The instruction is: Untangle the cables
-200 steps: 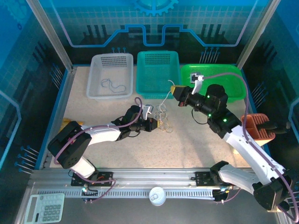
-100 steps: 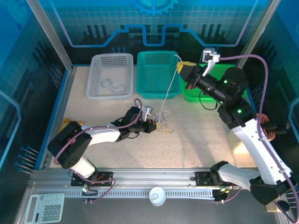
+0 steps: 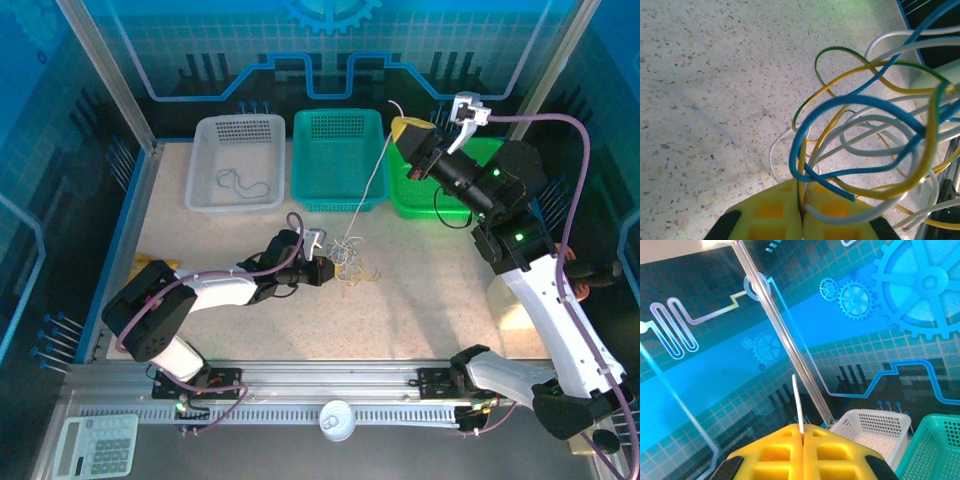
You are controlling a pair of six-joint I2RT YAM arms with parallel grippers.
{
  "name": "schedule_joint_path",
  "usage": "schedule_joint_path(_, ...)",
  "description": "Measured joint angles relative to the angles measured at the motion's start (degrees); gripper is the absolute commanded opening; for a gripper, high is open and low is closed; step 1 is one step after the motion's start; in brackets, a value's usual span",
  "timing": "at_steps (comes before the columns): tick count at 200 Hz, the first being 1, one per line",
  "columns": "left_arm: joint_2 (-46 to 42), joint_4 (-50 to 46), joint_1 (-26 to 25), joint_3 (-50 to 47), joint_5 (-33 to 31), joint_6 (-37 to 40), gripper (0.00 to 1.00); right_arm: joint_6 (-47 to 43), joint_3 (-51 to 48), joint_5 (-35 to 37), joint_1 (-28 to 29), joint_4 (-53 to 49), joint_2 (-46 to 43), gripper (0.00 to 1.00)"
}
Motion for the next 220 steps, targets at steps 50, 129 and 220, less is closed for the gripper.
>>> schedule_joint_path(50,-4.59,-3.23,0.00,-0.39,-0.59,0.66,0.61,3.26,-10.78,-1.36,-0.02,4.26,-0.70,0.00)
schedule_joint_path(129,-14.99,-8.35,0.00,-0.76,-1.92,1.81,0.84,3.48,-12.74,-1.49,1.01,4.07,-0.28,0.00)
schedule_joint_path(220,-6.78,-8.09,-0.79,1.22,-1.95,2.08,0.87,1.40,-7.85,0.55,6.80,4.07,1.14,0.00)
